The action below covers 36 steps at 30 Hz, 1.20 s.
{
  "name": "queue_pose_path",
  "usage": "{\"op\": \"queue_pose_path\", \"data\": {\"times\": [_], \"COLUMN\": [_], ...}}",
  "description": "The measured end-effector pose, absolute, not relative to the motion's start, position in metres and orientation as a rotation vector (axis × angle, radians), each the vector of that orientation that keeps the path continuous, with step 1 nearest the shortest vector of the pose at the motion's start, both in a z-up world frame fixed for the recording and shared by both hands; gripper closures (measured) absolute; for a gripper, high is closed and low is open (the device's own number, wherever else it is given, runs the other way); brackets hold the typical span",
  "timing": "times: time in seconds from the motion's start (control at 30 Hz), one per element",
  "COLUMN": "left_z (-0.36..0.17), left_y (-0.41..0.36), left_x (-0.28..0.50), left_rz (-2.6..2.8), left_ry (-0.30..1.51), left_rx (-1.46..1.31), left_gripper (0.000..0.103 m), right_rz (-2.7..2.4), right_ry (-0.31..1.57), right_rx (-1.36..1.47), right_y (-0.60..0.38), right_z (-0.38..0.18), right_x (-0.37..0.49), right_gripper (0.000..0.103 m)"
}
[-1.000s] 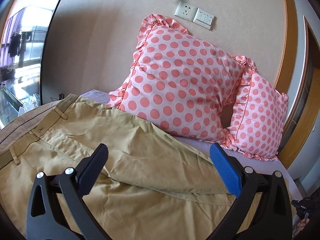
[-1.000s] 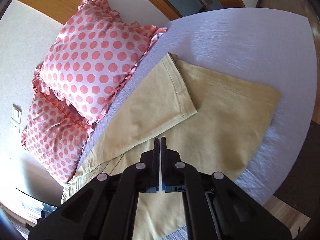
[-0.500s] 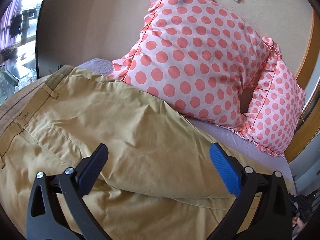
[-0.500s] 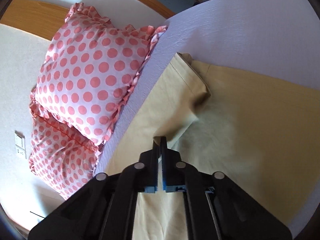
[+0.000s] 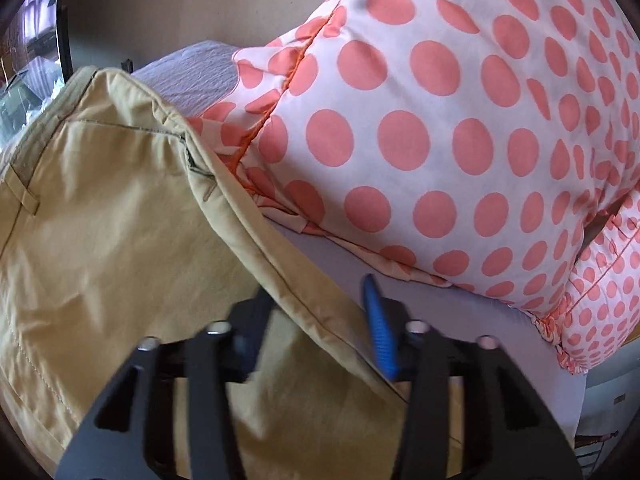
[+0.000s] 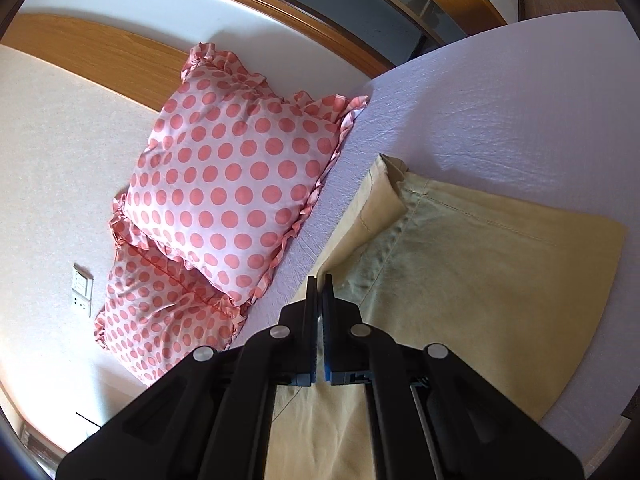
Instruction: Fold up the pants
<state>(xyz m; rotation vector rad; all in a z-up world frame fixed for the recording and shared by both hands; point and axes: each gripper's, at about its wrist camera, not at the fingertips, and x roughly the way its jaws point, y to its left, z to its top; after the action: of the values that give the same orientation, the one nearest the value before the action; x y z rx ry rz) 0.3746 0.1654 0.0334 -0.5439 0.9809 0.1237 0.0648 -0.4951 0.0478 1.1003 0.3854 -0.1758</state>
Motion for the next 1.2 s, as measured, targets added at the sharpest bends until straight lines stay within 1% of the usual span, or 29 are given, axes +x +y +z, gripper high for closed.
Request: {"op": "queue_pose_path", "data": {"times": [0.07,0.13,0.3,0.4,0.5,0.57,0.63,0.83,1.07,1.13,1.17,1.2], "left_z": [0.034,0.049,0.089,0.075,0.042,0.025,0.017,0.026,0.019,0.019,0.02,0.021], "left_y": [0.178,0.183,0.182,0.178,0.175,0.182,0.185,0.184,0.188,0.189,0.189,0.19], "left_x": [0.357,0.325,0.18,0.092,0.041,0.026,0.017,-0.001,-0.007,-0.008,-0.011,-0.014], "left_rz": [0.097,0.075,0.021,0.05,0.114,0.127,0.13,0.119,0.085,0.075,0.068,0.062], "left_ry": [0.924,0.859,0.665,0.649,0.7,0.731,0.721,0.684,0.701,0.702,0.696,0.688], "left_rx": [-0.632,-0.625,-0.546,-0.522,-0.524,-0.589,-0.627,-0.581,-0.586,-0.578,-0.573,-0.566], "left_gripper": [0.093,0.096,0.096,0.095,0.095,0.096,0.096,0.096,0.095,0.091,0.09,0.088], "right_rz": [-0.169,-0.171,-0.215,-0.265,-0.308,-0.326,-0.325,-0.332,-0.383,-0.429,-0.468,-0.495], "right_ry": [0.379,0.367,0.348,0.379,0.434,0.457,0.463,0.464,0.523,0.533,0.531,0.513], "right_rx": [1.095,1.084,1.054,1.053,1.06,1.073,1.081,1.078,1.047,1.008,0.984,0.964], "right_y": [-0.496,-0.498,-0.513,-0.521,-0.523,-0.524,-0.523,-0.523,-0.519,-0.518,-0.518,-0.518], "right_z": [0.051,0.055,0.061,0.051,0.036,0.028,0.024,0.023,0.018,0.024,0.029,0.033], "right_x": [0.063,0.059,0.04,0.029,0.022,0.018,0.014,-0.003,-0.012,-0.017,-0.021,-0.026], "right_gripper": [0.101,0.101,0.101,0.101,0.101,0.101,0.101,0.101,0.1,0.092,0.073,0.048]}}
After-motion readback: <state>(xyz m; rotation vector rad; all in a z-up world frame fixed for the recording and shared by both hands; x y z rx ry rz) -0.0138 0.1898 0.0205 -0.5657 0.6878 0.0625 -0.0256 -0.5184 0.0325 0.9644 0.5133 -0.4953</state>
